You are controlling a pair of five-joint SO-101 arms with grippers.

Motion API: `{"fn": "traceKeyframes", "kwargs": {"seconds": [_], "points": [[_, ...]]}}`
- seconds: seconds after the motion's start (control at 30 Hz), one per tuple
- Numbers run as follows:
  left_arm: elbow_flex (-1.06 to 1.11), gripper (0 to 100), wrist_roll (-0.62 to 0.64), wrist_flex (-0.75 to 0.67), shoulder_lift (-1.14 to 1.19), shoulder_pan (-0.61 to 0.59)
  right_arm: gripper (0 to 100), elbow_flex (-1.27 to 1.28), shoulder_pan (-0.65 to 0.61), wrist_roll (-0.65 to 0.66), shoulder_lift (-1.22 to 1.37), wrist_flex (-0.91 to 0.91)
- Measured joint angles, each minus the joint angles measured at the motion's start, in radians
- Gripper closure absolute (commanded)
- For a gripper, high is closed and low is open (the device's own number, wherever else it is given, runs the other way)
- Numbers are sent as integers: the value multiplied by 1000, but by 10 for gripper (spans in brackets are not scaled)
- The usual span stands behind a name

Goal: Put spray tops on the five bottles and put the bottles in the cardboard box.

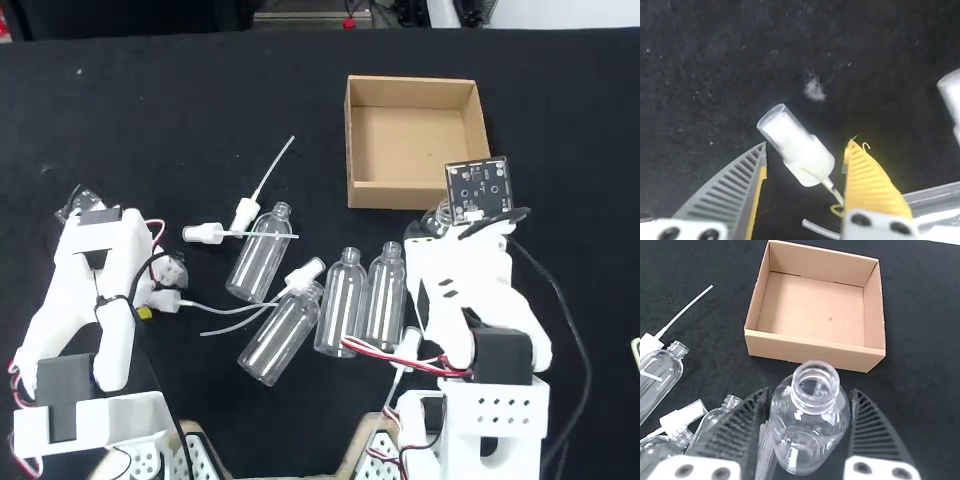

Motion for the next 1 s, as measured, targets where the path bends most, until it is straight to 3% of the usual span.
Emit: {"fn": "traceKeyframes", "kwargs": {"seconds": [0.1, 0.27, 0.57, 0.7, 1.0], "points": [[0, 770, 6, -25, 0, -8, 834, 0, 0, 0, 0, 0], [0, 899, 6, -28, 0, -11, 834, 0, 0, 0, 0, 0], [-8, 891, -37, -106, 0, -40, 834, 0, 0, 0, 0, 0], [-46, 894, -187, -212, 0, -140, 833, 0, 8, 0, 0, 0], [-121, 891, -763, -324, 0, -431, 833, 0, 5, 0, 0, 0]]}}
